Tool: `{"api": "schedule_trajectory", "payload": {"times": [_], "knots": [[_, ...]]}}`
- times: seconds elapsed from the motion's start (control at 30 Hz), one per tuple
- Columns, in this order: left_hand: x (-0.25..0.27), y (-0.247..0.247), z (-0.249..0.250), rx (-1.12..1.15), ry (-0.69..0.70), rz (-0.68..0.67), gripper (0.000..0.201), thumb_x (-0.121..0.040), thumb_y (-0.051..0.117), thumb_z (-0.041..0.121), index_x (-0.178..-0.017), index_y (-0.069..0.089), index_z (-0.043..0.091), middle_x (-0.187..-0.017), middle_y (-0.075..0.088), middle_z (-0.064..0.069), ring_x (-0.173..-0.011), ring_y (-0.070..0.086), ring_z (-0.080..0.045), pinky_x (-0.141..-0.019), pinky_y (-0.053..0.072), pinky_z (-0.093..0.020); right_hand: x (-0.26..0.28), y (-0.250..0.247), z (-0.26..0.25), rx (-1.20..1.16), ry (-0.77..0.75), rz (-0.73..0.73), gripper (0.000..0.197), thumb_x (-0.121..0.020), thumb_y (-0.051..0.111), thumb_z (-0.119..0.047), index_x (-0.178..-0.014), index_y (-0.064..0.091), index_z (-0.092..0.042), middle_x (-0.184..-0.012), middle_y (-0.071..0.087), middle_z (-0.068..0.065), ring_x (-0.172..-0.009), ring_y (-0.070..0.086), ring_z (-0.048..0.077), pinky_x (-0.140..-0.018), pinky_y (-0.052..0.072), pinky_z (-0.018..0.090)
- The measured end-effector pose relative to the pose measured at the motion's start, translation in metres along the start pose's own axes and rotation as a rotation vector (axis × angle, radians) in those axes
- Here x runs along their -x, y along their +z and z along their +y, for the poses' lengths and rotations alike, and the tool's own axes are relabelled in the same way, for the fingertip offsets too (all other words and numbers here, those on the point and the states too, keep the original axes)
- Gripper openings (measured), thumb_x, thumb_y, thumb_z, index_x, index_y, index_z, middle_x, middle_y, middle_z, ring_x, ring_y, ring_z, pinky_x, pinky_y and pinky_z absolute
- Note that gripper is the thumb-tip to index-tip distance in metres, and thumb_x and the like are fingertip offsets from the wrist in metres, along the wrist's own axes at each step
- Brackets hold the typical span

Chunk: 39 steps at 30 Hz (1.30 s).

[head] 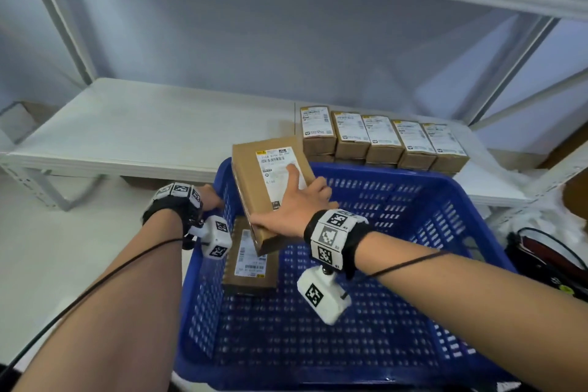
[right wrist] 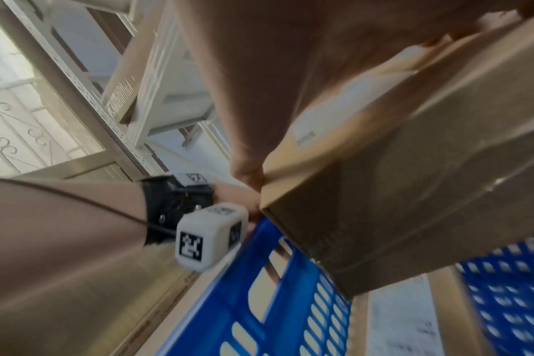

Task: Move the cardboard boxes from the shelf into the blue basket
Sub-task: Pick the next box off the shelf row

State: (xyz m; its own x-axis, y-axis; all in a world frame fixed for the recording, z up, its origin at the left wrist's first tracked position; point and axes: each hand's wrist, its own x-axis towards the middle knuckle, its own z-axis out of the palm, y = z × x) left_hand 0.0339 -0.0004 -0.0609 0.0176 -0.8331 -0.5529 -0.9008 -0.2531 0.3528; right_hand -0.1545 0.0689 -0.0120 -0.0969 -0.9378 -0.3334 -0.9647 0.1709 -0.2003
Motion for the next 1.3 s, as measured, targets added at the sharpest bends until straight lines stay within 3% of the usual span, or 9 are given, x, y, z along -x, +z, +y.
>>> {"api": "schedule_trajectory", "payload": {"times": [0.13,0.3,0.43,0.6,0.77,0.93,1.1,1.2,1.3], "knots": [[0.006,-0.002,0.005,-0.021,0.006,-0.017,0.019,-0.086,0.056,0.015,-0.095,0.061,-0.001,-0.078,0.061,-0.01,-0.069,0.056,-0.025,-0.062,0.042,-0.027,-0.002,0.019,0.019,-0.009,0.081,-0.14,0.133,-0.05,0.06,-0.088,-0.142,-0.024,-0.043,-0.14,0.019,0.022,-0.129,0.025,0.047,-0.106,0.029,0.059],[0.011,-0.001,0.006,0.012,-0.053,0.007,0.033,-0.089,0.056,0.018,-0.117,0.052,0.002,-0.111,0.061,-0.016,-0.093,0.055,-0.029,-0.08,0.04,-0.03,-0.019,0.029,0.027,-0.007,0.223,-0.265,0.136,-0.055,0.054,-0.091,-0.147,-0.028,-0.034,-0.149,0.012,0.026,-0.135,0.024,0.048,-0.113,0.026,0.051],[-0.018,0.003,-0.009,0.096,-0.043,-0.027,0.053,-0.075,0.065,0.025,-0.12,0.053,-0.001,-0.11,0.068,-0.019,-0.095,0.066,-0.034,-0.091,0.054,-0.043,-0.026,0.051,0.011,-0.078,0.238,-0.28,0.139,-0.054,0.057,-0.091,-0.147,-0.029,-0.034,-0.149,0.01,0.026,-0.137,0.023,0.047,-0.115,0.025,0.05],[-0.03,0.006,-0.014,0.073,-0.024,-0.014,0.06,-0.073,0.066,0.029,-0.123,0.05,0.001,-0.114,0.066,-0.015,-0.1,0.065,-0.034,-0.097,0.051,-0.045,-0.042,0.086,-0.013,-0.179,0.271,-0.295,0.146,-0.05,0.061,-0.09,-0.147,-0.031,-0.033,-0.142,0.016,0.025,-0.132,0.03,0.044,-0.112,0.032,0.049],[0.009,-0.002,0.007,-0.047,-0.05,-0.001,0.042,-0.09,0.055,0.025,-0.122,0.051,-0.002,-0.101,0.054,-0.012,-0.088,0.051,-0.025,-0.077,0.04,-0.031,-0.054,0.116,-0.034,-0.316,0.293,-0.266,0.123,-0.073,0.07,-0.065,-0.153,-0.015,-0.025,-0.149,0.011,0.02,-0.136,0.026,0.04,-0.114,0.026,0.05],[0.005,-0.001,0.006,-0.076,-0.07,0.014,0.047,-0.091,0.053,0.025,-0.128,0.046,-0.003,-0.114,0.057,-0.018,-0.096,0.056,-0.029,-0.079,0.041,-0.036,-0.058,0.107,-0.029,-0.353,0.262,-0.276,0.087,-0.1,0.046,-0.043,-0.154,-0.014,-0.01,-0.159,0.009,0.019,-0.146,0.02,0.034,-0.119,0.02,0.041],[0.001,-0.001,0.006,-0.064,-0.093,0.021,0.051,-0.089,0.055,0.029,-0.129,0.044,-0.001,-0.128,0.057,-0.02,-0.115,0.057,-0.035,-0.094,0.045,-0.037,-0.06,0.104,-0.023,-0.318,0.255,-0.351,0.121,-0.081,0.07,-0.054,-0.153,-0.02,-0.018,-0.156,0.011,0.017,-0.143,0.024,0.035,-0.116,0.023,0.042],[0.003,-0.001,0.007,-0.053,-0.092,0.018,0.047,-0.089,0.055,0.027,-0.126,0.047,-0.001,-0.123,0.06,-0.019,-0.112,0.059,-0.034,-0.092,0.045,-0.037,-0.068,0.092,-0.027,-0.277,0.202,-0.29,0.101,-0.09,0.062,-0.049,-0.154,-0.009,-0.018,-0.158,0.009,0.02,-0.144,0.021,0.038,-0.118,0.023,0.047],[-0.002,0.0,0.004,-0.052,-0.075,0.01,0.042,-0.089,0.054,0.026,-0.12,0.051,-0.003,-0.118,0.062,-0.016,-0.103,0.061,-0.031,-0.087,0.045,-0.035,-0.081,0.053,-0.037,-0.202,0.188,-0.05,0.09,-0.085,0.066,-0.045,-0.15,0.009,-0.021,-0.152,0.011,0.021,-0.136,0.027,0.043,-0.112,0.028,0.055]]}}
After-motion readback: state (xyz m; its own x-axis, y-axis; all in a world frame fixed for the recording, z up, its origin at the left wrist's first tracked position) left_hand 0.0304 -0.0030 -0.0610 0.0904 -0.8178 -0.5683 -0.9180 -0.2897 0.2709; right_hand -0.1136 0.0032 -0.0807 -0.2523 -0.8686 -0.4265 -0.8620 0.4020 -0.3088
